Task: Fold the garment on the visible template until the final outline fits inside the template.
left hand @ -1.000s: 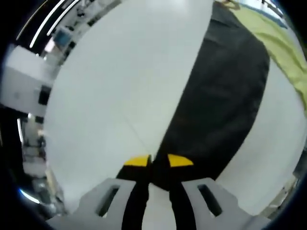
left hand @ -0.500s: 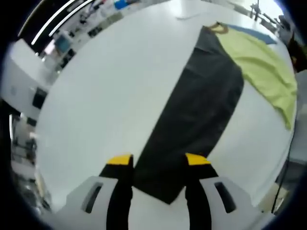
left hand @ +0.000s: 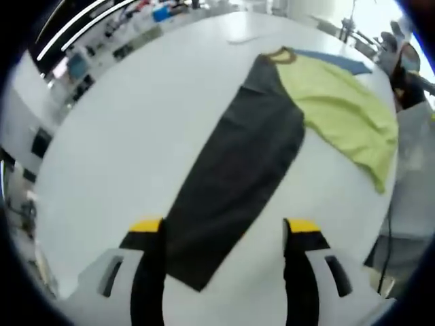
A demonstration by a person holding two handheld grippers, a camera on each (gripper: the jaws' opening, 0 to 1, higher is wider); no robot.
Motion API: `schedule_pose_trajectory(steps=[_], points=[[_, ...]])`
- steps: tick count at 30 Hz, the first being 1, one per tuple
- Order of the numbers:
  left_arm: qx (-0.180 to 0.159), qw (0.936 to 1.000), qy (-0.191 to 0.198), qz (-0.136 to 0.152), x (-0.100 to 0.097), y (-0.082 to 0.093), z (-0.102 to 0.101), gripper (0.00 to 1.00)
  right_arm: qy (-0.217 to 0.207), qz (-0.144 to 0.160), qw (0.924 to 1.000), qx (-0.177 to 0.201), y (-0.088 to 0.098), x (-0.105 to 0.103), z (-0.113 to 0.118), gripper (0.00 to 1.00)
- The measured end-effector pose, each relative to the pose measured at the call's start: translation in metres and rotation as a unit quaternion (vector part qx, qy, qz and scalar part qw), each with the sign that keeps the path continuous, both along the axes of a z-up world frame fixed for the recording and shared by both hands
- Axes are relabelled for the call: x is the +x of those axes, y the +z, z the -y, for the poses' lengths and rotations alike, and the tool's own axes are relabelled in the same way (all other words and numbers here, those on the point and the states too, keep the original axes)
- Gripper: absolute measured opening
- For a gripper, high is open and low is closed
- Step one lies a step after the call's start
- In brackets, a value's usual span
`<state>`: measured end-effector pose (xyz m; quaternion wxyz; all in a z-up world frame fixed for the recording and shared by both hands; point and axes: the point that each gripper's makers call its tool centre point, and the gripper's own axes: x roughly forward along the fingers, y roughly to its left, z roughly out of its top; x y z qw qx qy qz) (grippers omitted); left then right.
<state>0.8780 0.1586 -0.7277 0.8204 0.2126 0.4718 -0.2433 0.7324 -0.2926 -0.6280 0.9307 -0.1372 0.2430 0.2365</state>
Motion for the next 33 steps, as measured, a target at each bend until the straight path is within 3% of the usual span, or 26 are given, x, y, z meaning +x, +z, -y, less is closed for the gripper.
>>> schedule_pose_trajectory(steps=[2,6,10,13,17,22,28,31,33], points=[[-0.005,1.0000,-0.001,0.000,-0.003,0.003,0.005,0.69,0.005,0.000,1.0000,0.000,-0.001,0.002,0.001,1.00],[-0.069,0.9975,0.014,0.008,-0.007,0.011,0.027,0.72,0.009,0.003,1.0000,-0.001,-0.002,0.004,0.005,1.00],[-0.071,0.9973,0.015,0.008,-0.016,0.015,0.038,0.78,0.015,0.005,0.9999,0.003,-0.002,0.005,0.009,1.00],[-0.093,0.9955,0.017,0.008,-0.023,0.019,0.053,0.84,0.023,0.003,0.9997,0.005,-0.003,0.005,0.014,1.00],[-0.096,0.9951,0.008,0.018,-0.036,0.030,0.076,0.92,0.036,-0.003,0.9994,0.002,-0.006,0.006,0.023,1.00],[-0.173,0.9846,0.000,0.028,-0.056,0.054,0.129,0.99,0.048,-0.009,0.9984,0.030,-0.007,0.015,0.032,1.00],[-0.187,0.9819,-0.017,0.027,-0.077,0.061,0.162,1.00,0.075,-0.011,0.9967,0.027,-0.011,0.018,0.032,1.00],[-0.218,0.9750,-0.011,0.044,-0.086,0.069,0.182,1.00,0.076,-0.012,0.9965,0.032,-0.015,0.021,0.031,1.00],[-0.229,0.9725,-0.014,0.037,-0.095,0.068,0.191,1.00,0.079,-0.015,0.9962,0.032,-0.017,0.021,0.032,1.00]])
